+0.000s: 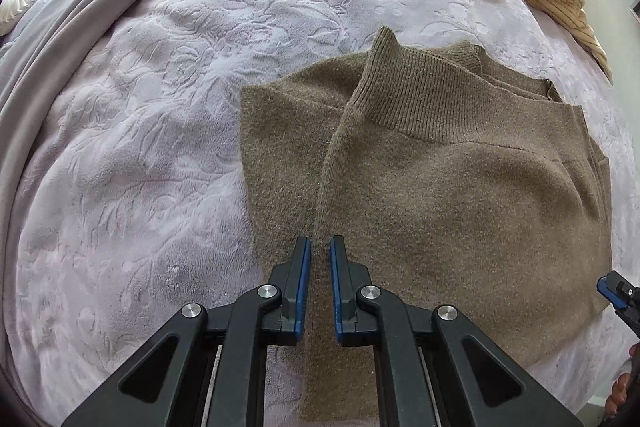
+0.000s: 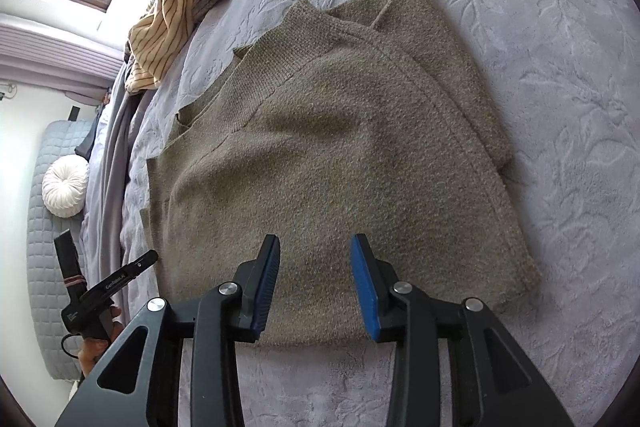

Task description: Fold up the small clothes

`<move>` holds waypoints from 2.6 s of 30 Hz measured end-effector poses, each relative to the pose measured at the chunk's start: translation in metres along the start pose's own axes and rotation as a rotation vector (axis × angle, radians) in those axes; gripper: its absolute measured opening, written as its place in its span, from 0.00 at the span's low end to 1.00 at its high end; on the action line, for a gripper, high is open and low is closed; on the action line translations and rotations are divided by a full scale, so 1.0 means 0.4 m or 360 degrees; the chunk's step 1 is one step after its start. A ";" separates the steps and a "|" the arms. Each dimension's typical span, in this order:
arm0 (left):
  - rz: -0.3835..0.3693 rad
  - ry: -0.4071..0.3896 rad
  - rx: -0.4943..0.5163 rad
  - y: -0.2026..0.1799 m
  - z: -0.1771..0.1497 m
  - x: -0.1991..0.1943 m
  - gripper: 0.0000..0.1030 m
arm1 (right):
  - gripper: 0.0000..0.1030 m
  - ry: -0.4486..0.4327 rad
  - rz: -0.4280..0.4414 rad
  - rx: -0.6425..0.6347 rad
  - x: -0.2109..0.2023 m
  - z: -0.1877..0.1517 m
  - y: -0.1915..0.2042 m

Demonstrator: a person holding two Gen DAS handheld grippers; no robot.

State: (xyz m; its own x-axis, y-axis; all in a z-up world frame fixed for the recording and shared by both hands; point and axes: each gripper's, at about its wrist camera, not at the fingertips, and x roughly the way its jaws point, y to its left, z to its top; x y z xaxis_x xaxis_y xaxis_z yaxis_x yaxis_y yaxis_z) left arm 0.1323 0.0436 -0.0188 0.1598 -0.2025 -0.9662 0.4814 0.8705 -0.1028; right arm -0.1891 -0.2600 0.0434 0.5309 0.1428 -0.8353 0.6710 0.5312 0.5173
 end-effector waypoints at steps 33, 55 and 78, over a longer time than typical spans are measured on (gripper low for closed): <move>0.0013 0.0010 -0.0180 0.163 -0.084 -0.008 0.99 | 0.69 0.0369 0.0389 0.0058 0.185 -0.247 0.199; -0.0546 0.0106 -0.0260 0.220 -0.055 0.011 0.99 | 0.69 0.0268 0.0712 0.0630 0.308 -0.333 0.235; -0.1132 0.0262 -0.0239 0.056 0.055 0.069 0.99 | 0.08 0.0130 0.1038 0.0468 0.247 -0.198 0.276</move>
State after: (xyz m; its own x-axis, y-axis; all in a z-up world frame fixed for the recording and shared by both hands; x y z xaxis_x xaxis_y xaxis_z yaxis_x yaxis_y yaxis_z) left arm 0.1664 0.0477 -0.0425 -0.2835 -0.6802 -0.6760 0.2956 0.6086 -0.7364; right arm -0.1036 -0.1209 0.0031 0.8383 0.4227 -0.3443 0.3482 0.0708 0.9347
